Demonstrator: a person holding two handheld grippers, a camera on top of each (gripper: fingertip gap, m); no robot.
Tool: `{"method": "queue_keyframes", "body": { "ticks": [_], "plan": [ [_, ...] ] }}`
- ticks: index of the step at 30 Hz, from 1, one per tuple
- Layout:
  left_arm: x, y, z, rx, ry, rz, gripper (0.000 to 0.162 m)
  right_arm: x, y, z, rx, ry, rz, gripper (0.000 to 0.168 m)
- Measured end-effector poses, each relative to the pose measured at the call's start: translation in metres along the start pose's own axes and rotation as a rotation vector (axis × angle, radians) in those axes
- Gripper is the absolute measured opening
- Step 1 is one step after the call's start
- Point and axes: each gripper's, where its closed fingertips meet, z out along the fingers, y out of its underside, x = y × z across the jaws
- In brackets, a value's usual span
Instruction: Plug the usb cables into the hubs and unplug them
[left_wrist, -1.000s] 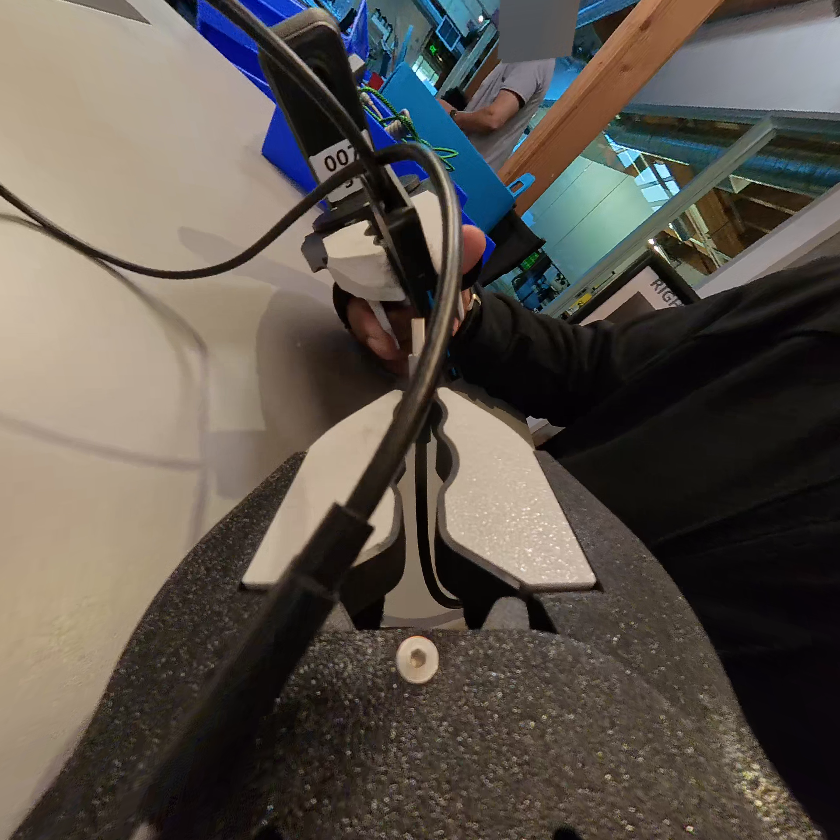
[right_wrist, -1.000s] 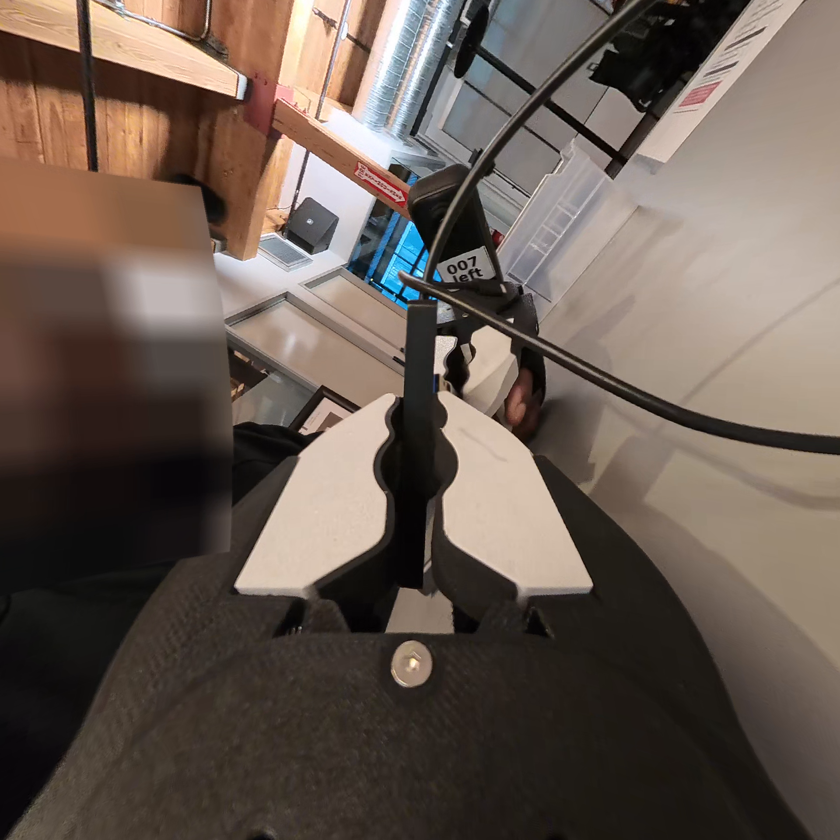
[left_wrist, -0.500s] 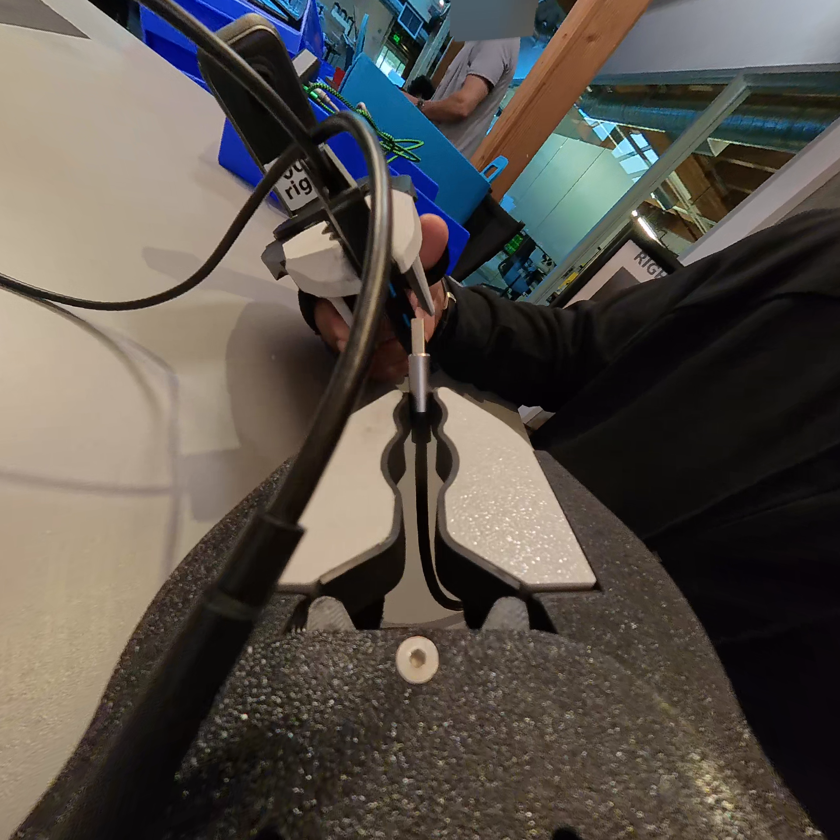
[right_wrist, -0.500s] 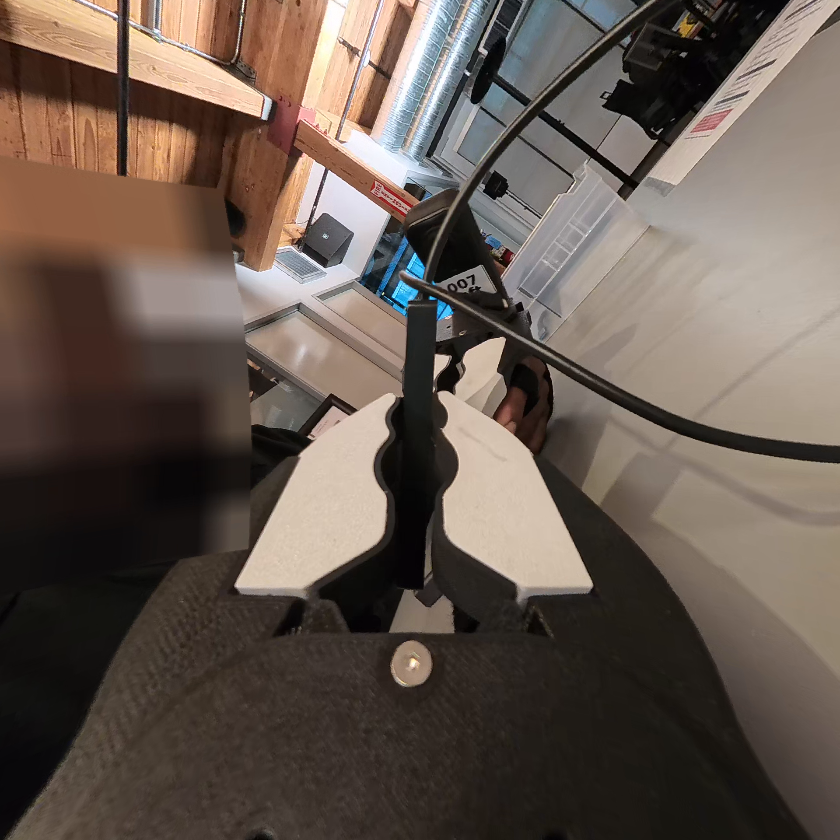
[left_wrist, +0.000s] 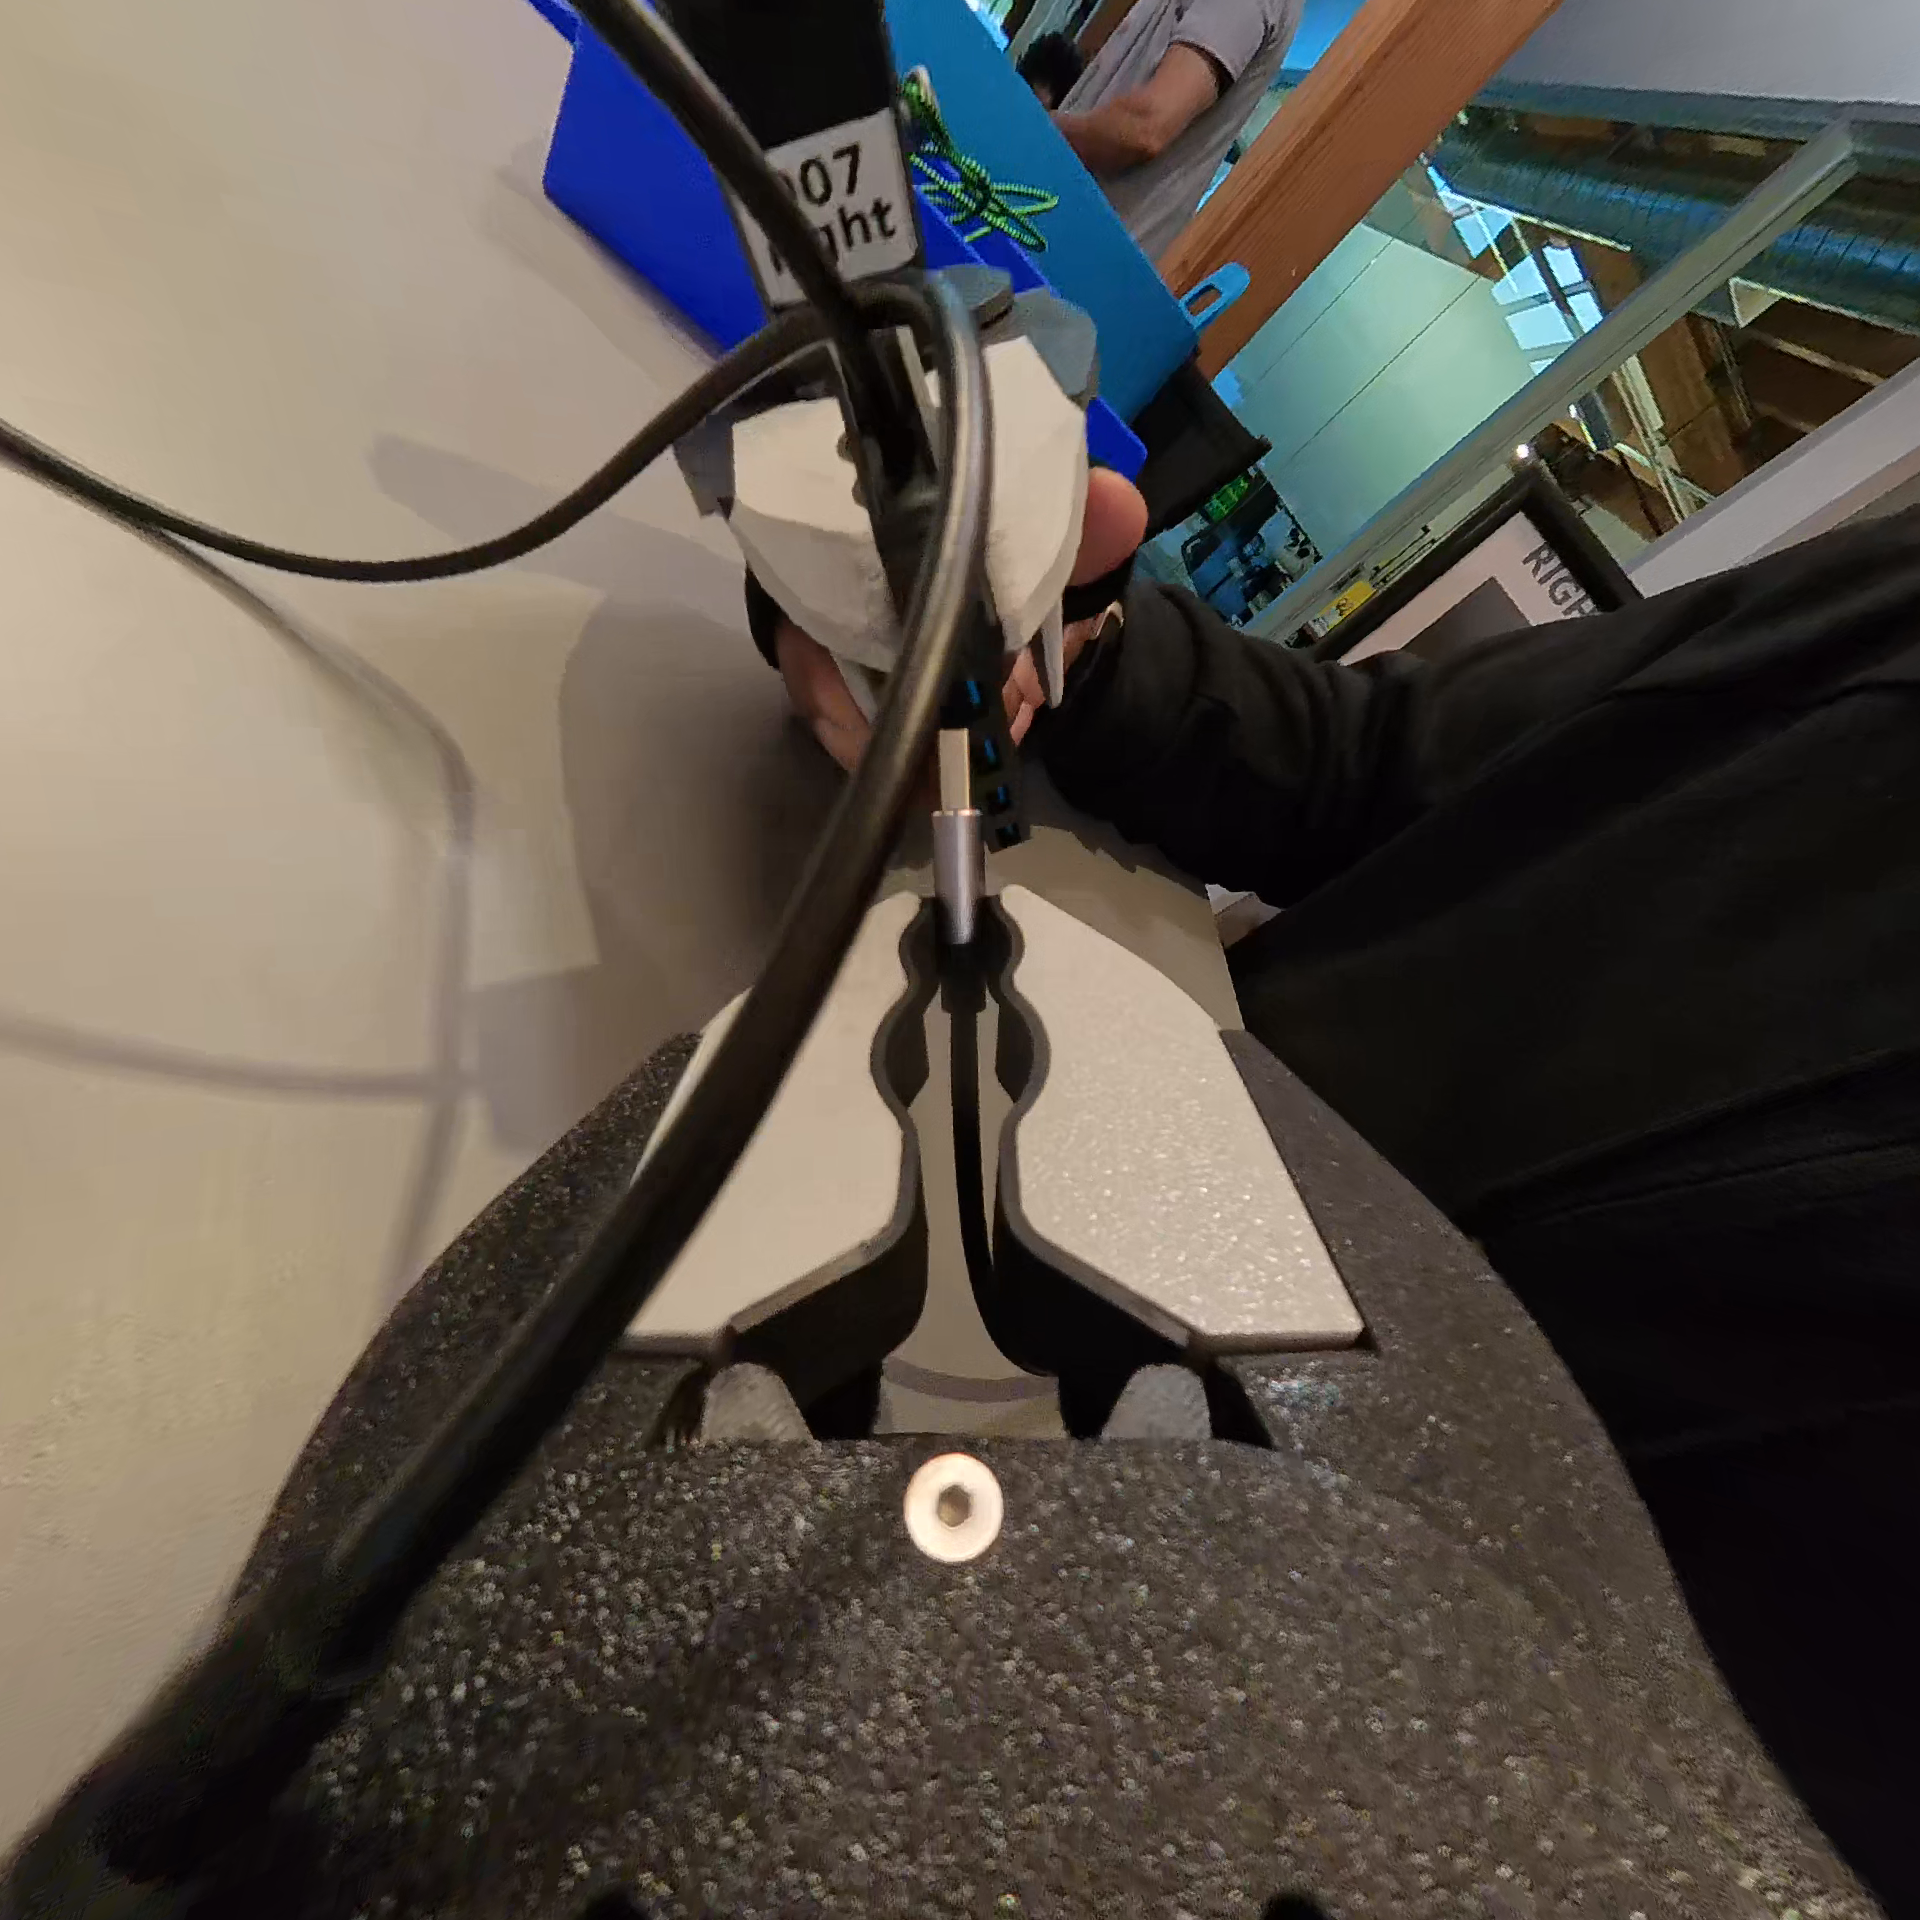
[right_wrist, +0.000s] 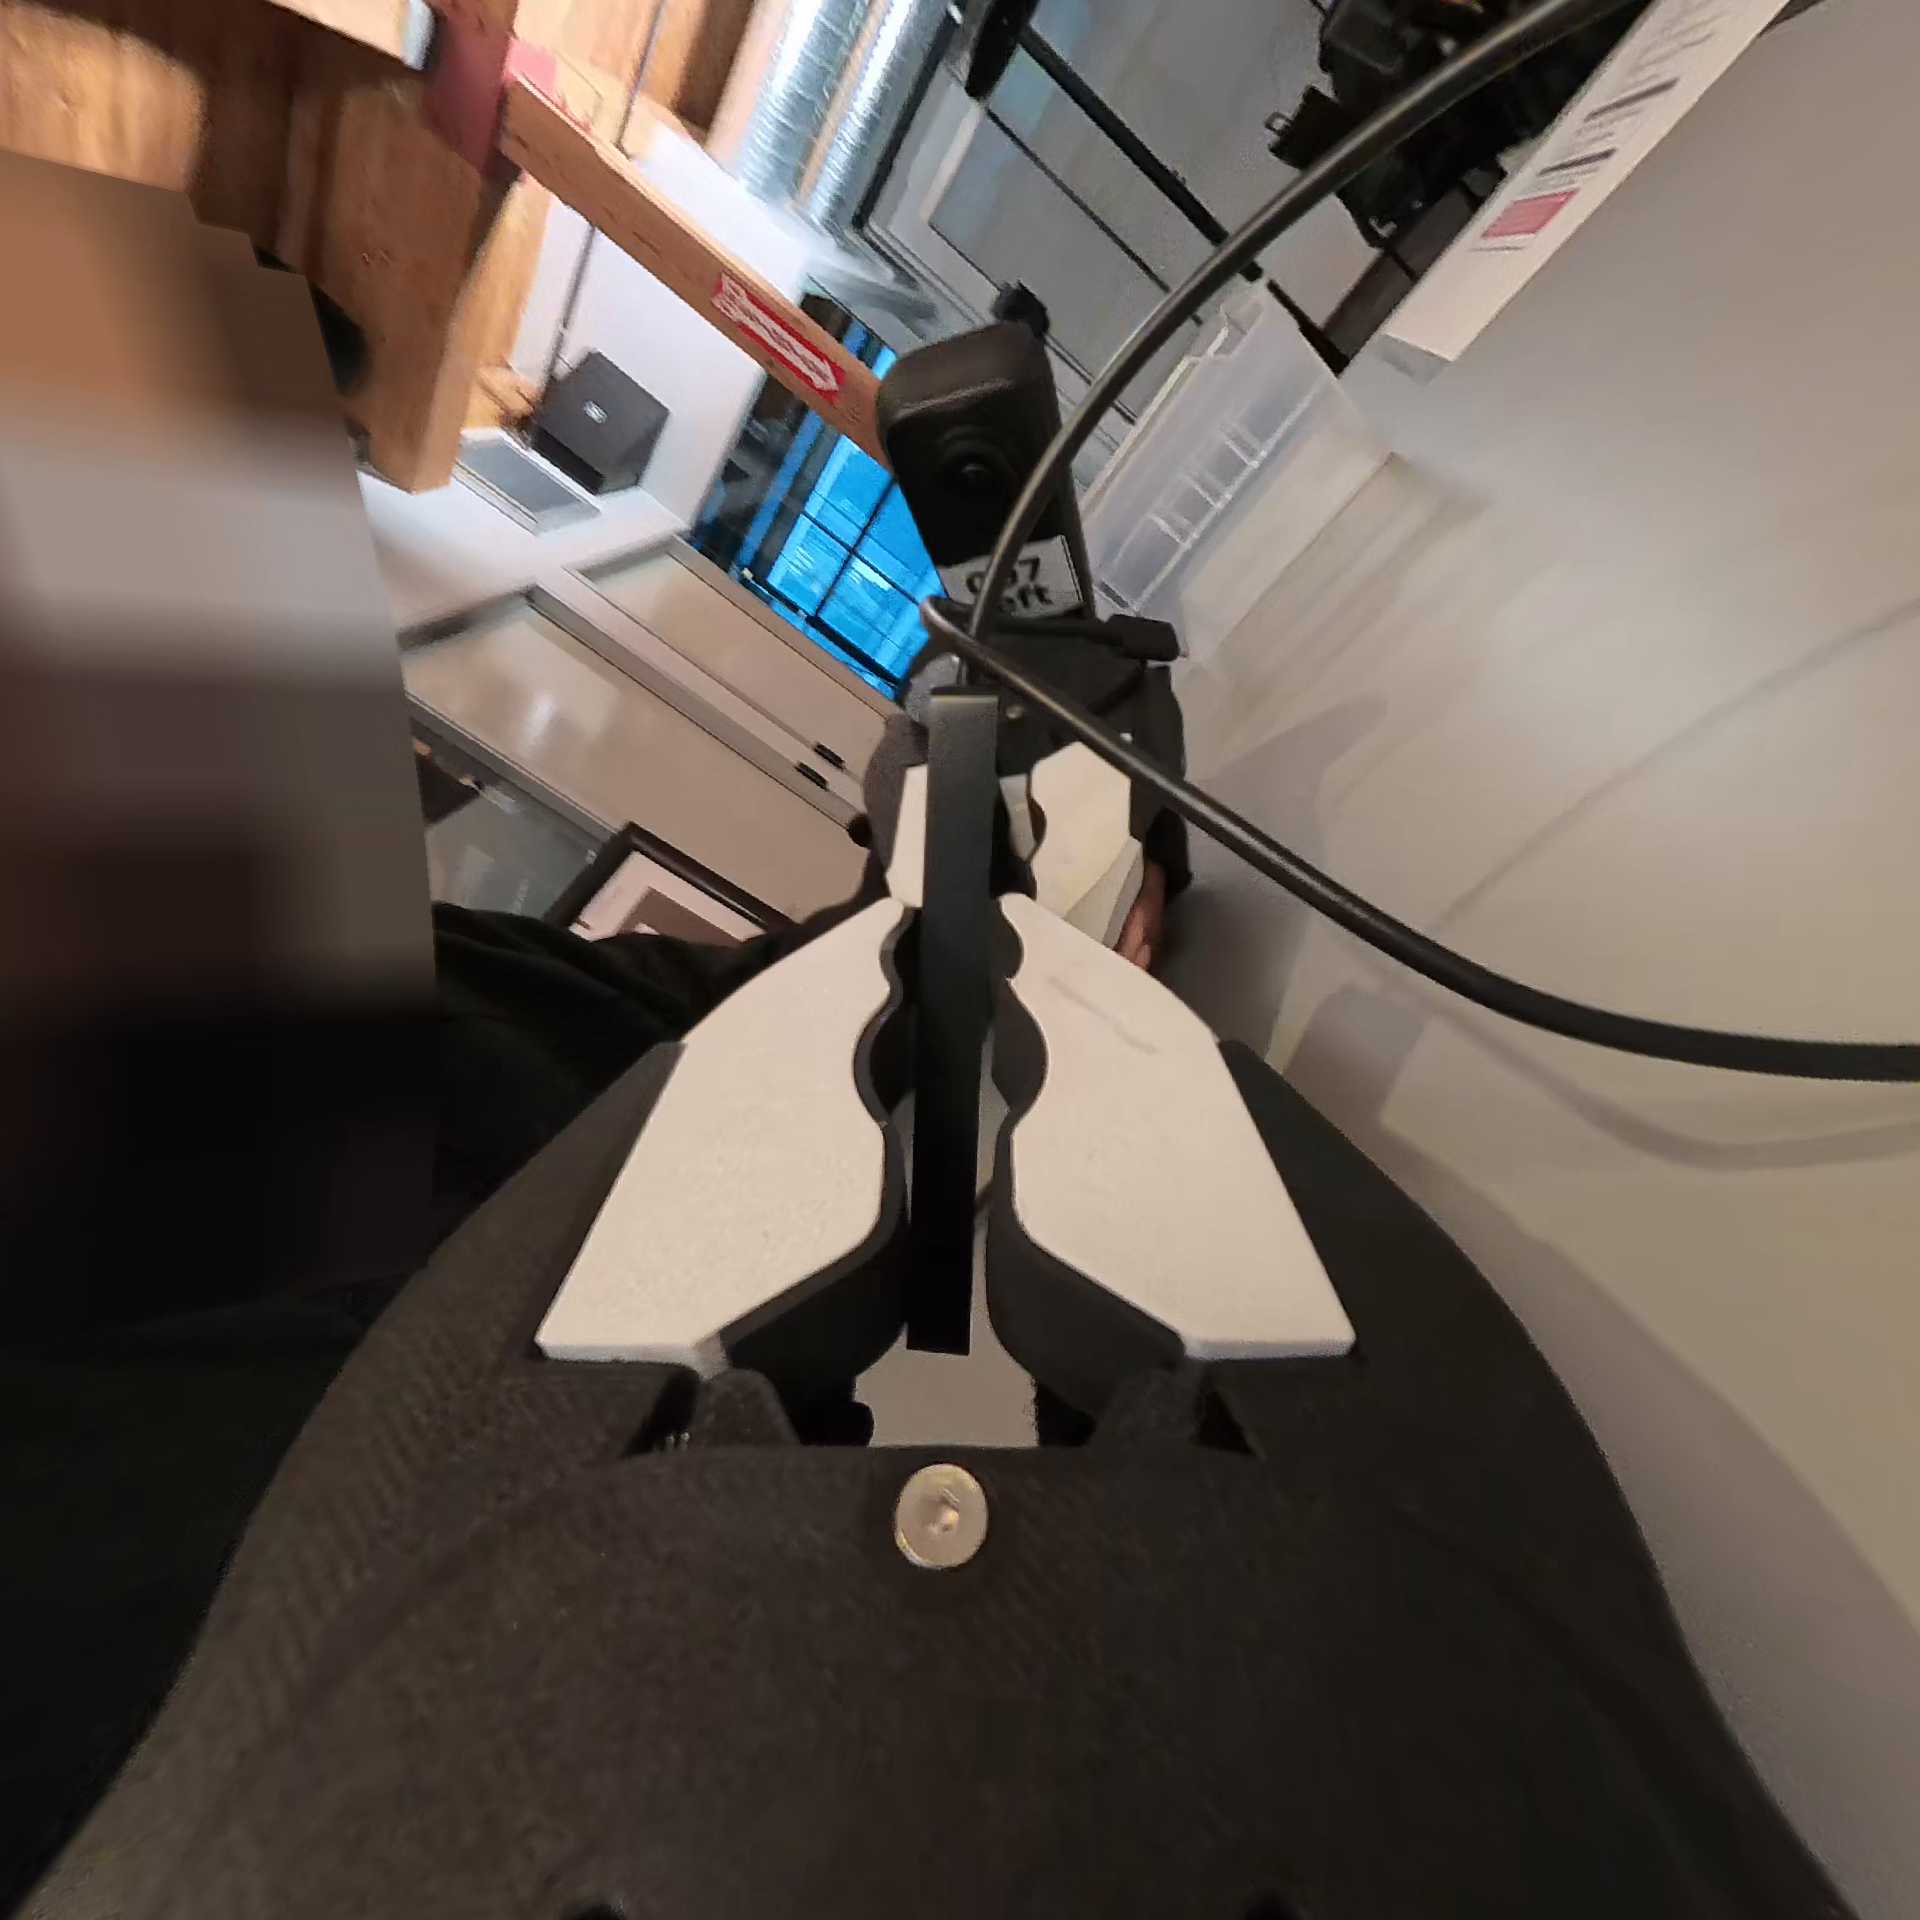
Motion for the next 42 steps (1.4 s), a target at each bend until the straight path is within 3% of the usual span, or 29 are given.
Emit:
{"method": "queue_keyframes", "body": {
  "ticks": [11, 23, 31, 42],
  "plan": [
    [0.004, 0.025, 0.011, -0.161, 0.012, -0.014, 0.007, 0.004, 0.032, -0.005, -0.278, 0.154, -0.148, 0.01],
    [0.004, 0.028, 0.013, -0.181, 0.014, -0.022, 0.007, 0.004, 0.042, -0.006, -0.317, 0.133, -0.122, 0.01],
    [-0.002, 0.041, 0.02, -0.276, -0.067, 0.014, 0.006, 0.011, 0.057, -0.011, -0.445, 0.256, -0.153, 0.01],
    [-0.004, 0.031, 0.016, -0.243, -0.125, 0.094, 0.007, 0.011, 0.045, -0.011, -0.344, 0.249, -0.108, 0.01]
  ]
}}
